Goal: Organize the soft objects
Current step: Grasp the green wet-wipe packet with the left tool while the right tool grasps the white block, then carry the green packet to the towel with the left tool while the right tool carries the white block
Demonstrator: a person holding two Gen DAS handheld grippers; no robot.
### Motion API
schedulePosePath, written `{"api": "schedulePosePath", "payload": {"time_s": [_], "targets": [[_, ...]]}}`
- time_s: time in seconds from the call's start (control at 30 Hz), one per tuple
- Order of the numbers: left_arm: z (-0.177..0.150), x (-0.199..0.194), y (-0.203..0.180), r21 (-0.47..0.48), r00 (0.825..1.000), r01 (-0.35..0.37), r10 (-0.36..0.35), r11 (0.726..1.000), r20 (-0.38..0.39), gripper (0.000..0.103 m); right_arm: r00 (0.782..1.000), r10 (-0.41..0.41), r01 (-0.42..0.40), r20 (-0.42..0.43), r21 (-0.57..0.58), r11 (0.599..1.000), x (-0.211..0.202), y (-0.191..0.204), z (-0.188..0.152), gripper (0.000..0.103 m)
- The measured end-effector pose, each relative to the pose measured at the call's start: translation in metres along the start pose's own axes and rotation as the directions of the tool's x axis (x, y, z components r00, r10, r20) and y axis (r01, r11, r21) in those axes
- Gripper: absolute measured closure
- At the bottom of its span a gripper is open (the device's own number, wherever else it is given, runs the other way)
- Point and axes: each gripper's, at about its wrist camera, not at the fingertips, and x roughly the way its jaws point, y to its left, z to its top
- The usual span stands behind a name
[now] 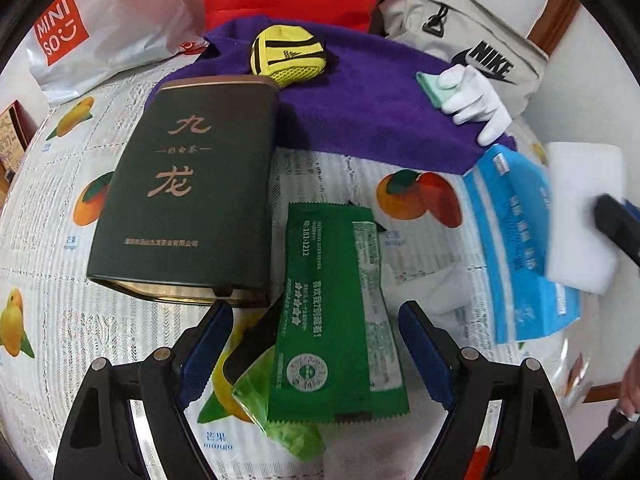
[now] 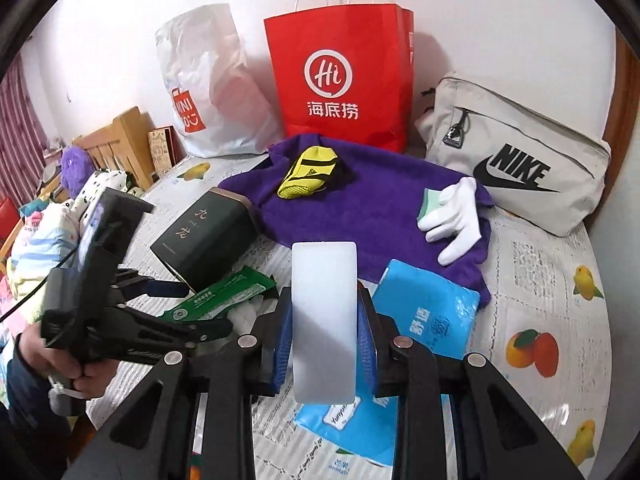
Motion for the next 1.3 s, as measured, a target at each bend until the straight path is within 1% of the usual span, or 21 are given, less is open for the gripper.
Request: {"api": "schedulePosePath", "payload": {"time_s": [0.07, 0.1, 0.13, 0.17, 0.2, 0.23, 0.27, 0.33, 0.43, 0.47, 0.6, 0.87, 1.3], "targets": [[0.0, 0.001, 0.001, -0.01, 1.0, -0.001, 0.001, 1.0, 0.001, 0.023, 1.0, 0.0, 0.0, 0.0, 0.006, 1.0, -0.003, -0.002, -0.002, 0.074], [-0.001, 0.0, 0.003, -0.016, 1.0, -0.003, 0.003, 1.0, 0.005, 0.03, 1.0, 0.002, -0.002, -0.002, 0.009, 1.0, -0.004, -0.002, -0.003, 0.074], [-0.001, 0.0, 0.004, -0.017, 1.0, -0.011, 0.011, 1.0, 0.006, 0.033, 1.0, 0.003, -0.003, -0.004, 0.011, 1.0, -0.004, -0.002, -0.004, 0.074], [-0.002, 0.0, 0.005, -0.015, 1.0, -0.014, 0.014, 1.0, 0.007, 0.041, 1.0, 0.004, -0.004, -0.004, 0.012, 1.0, -0.004, -0.002, -0.005, 0.074], [-0.004, -0.001, 0.007, -0.013, 1.0, 0.004, -0.004, 1.0, 0.008, 0.054, 1.0, 0.005, -0.005, -0.006, 0.012, 1.0, -0.004, -0.001, -0.006, 0.074], [-0.005, -0.003, 0.009, -0.019, 0.999, 0.045, -0.044, 0.999, 0.005, 0.056, 1.0, 0.008, -0.008, -0.006, 0.013, 1.0, -0.004, 0.0, -0.007, 0.074], [-0.006, -0.004, 0.01, -0.028, 0.998, 0.058, -0.058, 0.998, 0.003, 0.056, 1.0, 0.012, -0.012, -0.005, 0.013, 1.0, -0.005, 0.001, -0.008, 0.074], [-0.008, -0.009, 0.009, -0.018, 0.999, 0.038, -0.038, 0.999, 0.015, 0.057, 1.0, 0.017, -0.017, -0.002, 0.01, 1.0, -0.006, 0.003, -0.01, 0.074], [-0.011, -0.018, 0.008, -0.012, 0.999, 0.038, -0.038, 0.999, 0.031, 0.058, 1.0, 0.017, -0.017, 0.002, 0.008, 1.0, -0.011, 0.006, -0.013, 0.074], [-0.011, -0.02, 0.007, -0.01, 0.999, 0.037, -0.037, 0.999, 0.036, 0.061, 1.0, 0.015, -0.015, 0.004, 0.008, 1.0, -0.012, 0.006, -0.013, 0.074], [-0.015, -0.036, 0.005, -0.001, 0.997, 0.044, -0.044, 0.999, 0.067, 0.062, 1.0, 0.017, -0.017, 0.02, 0.024, 1.0, -0.02, 0.005, -0.017, 0.074], [-0.024, -0.064, 0.009, -0.001, 0.99, 0.065, -0.064, 0.998, 0.128, 0.062, 1.0, -0.016, 0.015, 0.02, 0.059, 0.998, -0.033, 0.003, -0.025, 0.074], [-0.025, -0.095, 0.022, -0.015, 0.979, 0.067, -0.063, 0.998, 0.194, 0.062, 0.997, -0.071, 0.071, 0.001, 0.098, 0.993, -0.053, -0.002, -0.042, 0.074]]}}
